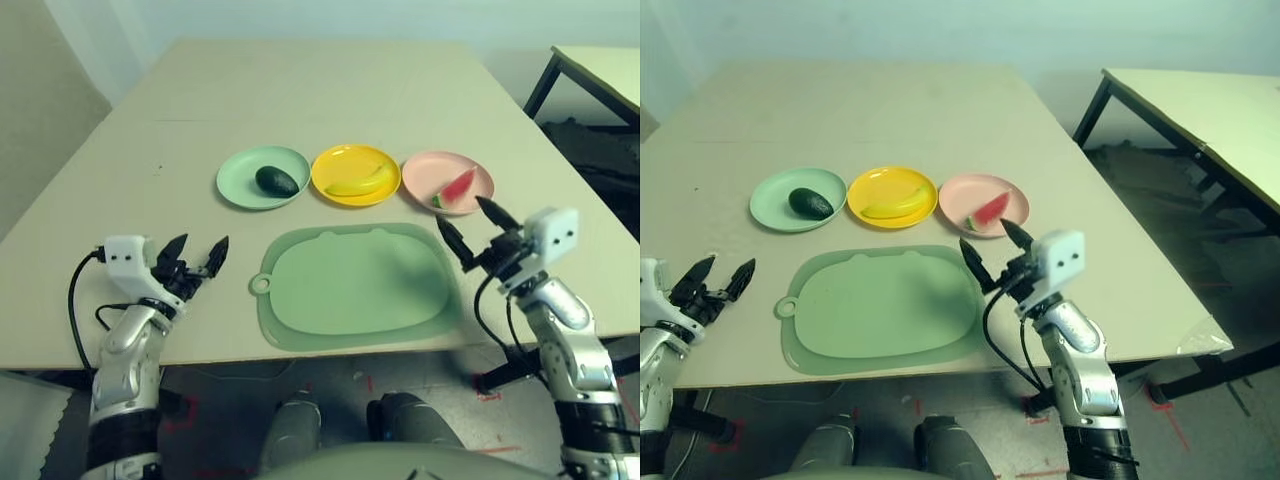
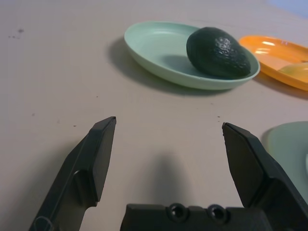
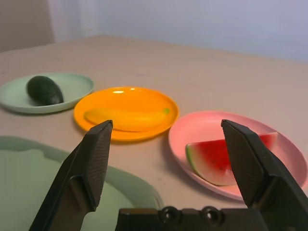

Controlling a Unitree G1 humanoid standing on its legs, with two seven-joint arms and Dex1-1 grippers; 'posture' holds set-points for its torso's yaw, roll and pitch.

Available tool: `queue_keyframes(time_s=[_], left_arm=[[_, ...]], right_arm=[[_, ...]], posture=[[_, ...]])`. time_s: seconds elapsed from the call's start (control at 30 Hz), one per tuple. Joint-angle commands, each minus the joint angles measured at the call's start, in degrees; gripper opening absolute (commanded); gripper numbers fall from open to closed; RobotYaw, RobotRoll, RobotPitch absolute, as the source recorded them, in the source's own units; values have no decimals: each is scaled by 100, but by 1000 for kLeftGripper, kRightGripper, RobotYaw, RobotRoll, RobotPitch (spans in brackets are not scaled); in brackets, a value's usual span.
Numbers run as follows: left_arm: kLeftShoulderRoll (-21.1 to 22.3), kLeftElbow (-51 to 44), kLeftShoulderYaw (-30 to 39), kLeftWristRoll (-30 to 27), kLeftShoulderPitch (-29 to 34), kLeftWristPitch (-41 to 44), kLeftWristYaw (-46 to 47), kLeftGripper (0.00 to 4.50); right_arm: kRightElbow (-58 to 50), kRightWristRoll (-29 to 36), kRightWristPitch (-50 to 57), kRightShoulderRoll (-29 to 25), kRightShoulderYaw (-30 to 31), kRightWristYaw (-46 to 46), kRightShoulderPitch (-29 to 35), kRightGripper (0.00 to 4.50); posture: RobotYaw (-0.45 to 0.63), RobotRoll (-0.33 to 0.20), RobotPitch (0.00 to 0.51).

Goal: Place the fruits into color-matched plates.

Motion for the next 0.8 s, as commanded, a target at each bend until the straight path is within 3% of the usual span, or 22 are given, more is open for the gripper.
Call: queue_keyframes(time_s=[0.03,0.13,0.37,0.57,0.7,0.8], left_arm=[[57,-35,-84,-11,-66,50,3,4479],[87,20,-95,-7,-117,28,-27,4479],[76,33,-195,22,-229,-27,-27,4479],[96,-58,-208,3,-303,-12,20,4479],[112,-159,-128,-32,-254,1,73,4479],[117,-271,-115,-68,-226,54,113,4479]], right_arm=[[-140,-24,454,-298,-409,-285,-158,4500],[-344,111,745,-622,-378,-10,-130,4500],[-445,192,858,-465,-326,-46,122,4500],[-267,261,708,-56,-346,-111,206,4500],[-385,773,474,628,-750,-394,378,4500],[-447,724,89,897,-785,-379,586,4500]], posture=[[36,0,88],[33,0,88],[42,0,85],[69,0,79],[82,0,79],[84,0,80]])
